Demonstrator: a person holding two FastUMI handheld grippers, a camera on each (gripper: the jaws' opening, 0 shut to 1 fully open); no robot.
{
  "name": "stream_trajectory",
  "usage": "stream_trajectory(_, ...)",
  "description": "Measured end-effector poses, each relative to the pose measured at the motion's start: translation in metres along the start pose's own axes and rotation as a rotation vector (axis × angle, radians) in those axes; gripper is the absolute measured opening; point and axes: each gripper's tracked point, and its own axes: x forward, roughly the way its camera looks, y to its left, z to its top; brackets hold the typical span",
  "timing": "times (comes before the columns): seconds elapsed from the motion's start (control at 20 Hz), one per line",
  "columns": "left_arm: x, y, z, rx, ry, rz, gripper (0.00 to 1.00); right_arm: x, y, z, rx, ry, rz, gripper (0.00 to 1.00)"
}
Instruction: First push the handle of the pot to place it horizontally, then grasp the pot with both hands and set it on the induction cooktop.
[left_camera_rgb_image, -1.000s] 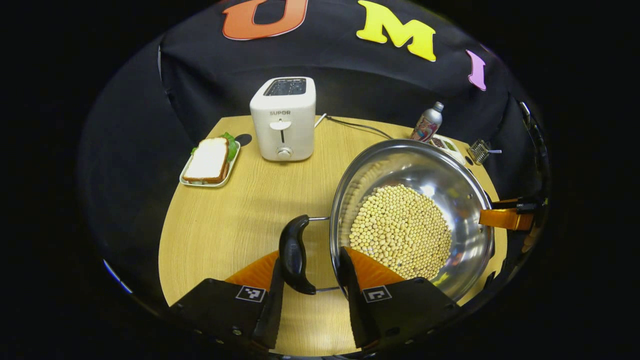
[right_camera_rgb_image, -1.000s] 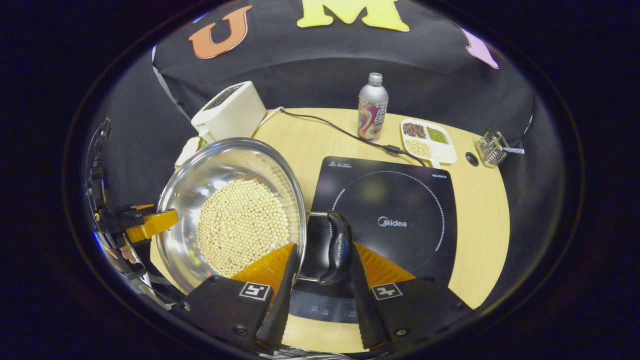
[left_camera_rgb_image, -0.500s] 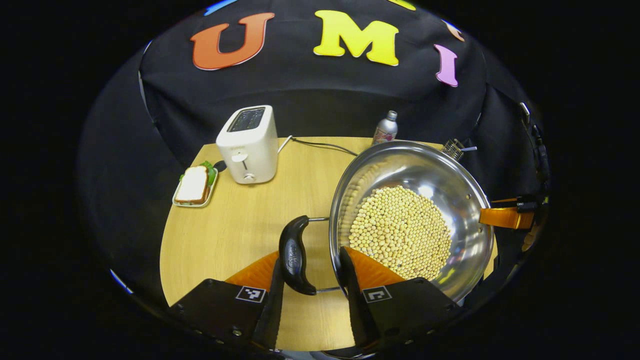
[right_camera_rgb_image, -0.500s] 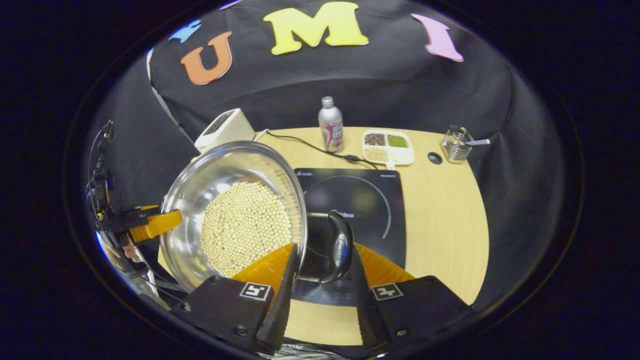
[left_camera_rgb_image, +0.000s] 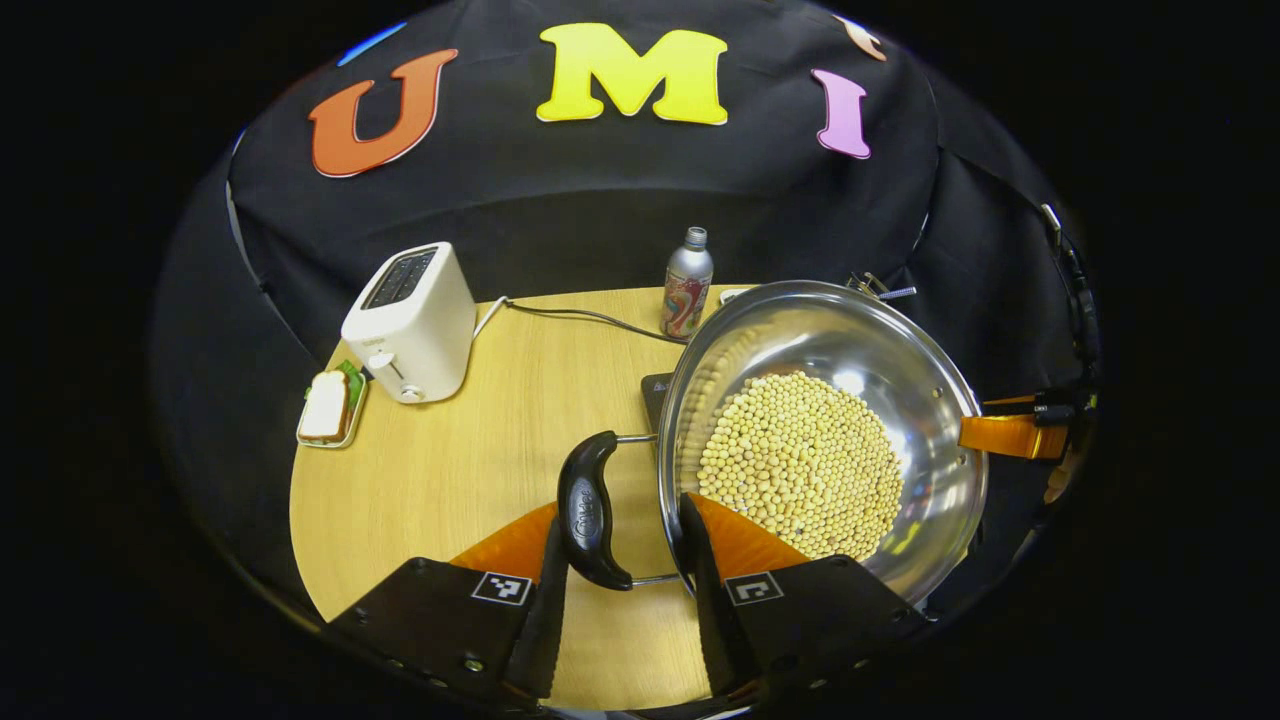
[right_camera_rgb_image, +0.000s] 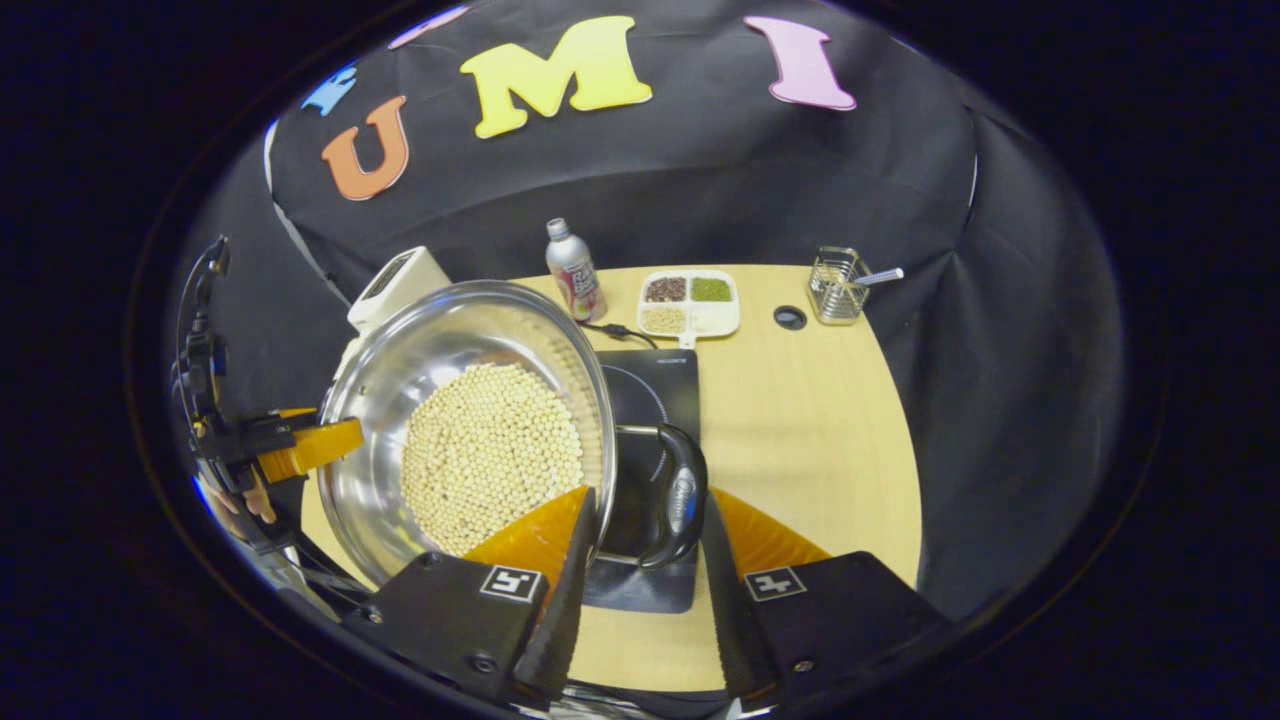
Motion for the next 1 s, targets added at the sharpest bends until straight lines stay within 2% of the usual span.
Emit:
stream_trajectory(0.3,0.04,-0.012,0.006,0.017,0.001,-0.002,0.55,0.006,-0.016,-0.004,0.031,0.041,-0.025,0.59)
stream_trajectory(0.35,0.047,-0.012,0.007,0.024,0.001,0.002,0.65,0.009,-0.016,-0.005,0.032,0.046,-0.029,0.59)
stream_trajectory(0.4,0.056,-0.012,0.007,0.025,0.009,0.0,0.55,0.008,-0.018,-0.002,0.033,0.049,-0.034,0.59)
stream_trajectory(0.6,0.087,-0.011,0.004,0.002,0.044,-0.017,0.55,0.017,-0.026,0.004,0.036,0.067,-0.047,0.59)
stream_trajectory(0.65,0.093,-0.01,0.003,0.001,0.05,-0.015,0.46,0.02,-0.027,0.004,0.04,0.073,-0.047,0.59)
stream_trajectory(0.7,0.098,-0.01,0.003,0.002,0.055,-0.013,0.55,0.026,-0.027,0.003,0.042,0.081,-0.044,0.59)
stream_trajectory(1.0,0.123,-0.013,-0.003,0.003,0.077,-0.017,0.55,0.046,-0.031,-0.002,0.064,0.121,-0.038,0.59)
